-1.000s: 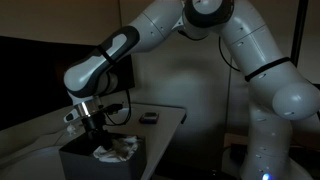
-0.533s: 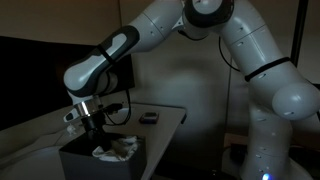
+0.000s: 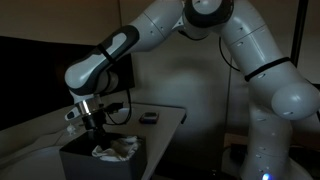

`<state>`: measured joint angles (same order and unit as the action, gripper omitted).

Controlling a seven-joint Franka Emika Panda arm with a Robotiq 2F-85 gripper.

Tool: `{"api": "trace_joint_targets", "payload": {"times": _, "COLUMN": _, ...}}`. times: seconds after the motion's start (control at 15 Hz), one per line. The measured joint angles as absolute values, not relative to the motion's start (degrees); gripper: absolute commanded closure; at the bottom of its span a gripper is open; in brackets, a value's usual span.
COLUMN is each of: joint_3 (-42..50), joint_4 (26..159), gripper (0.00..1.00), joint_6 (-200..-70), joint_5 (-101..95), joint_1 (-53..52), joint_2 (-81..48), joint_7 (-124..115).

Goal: Remove the clothes from the gray box

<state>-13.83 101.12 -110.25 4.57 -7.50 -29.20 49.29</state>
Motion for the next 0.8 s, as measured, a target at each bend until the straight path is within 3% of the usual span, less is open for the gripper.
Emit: {"api": "trace_joint_targets", "payload": {"times": 0.8, "joint_3": -14.1, "joint_4": 88.1, "gripper": 0.93, "joint_6": -108.1, "joint_5": 7.6, "joint_1": -6.9, "joint_2": -18.6, "joint_7": 49.3}}
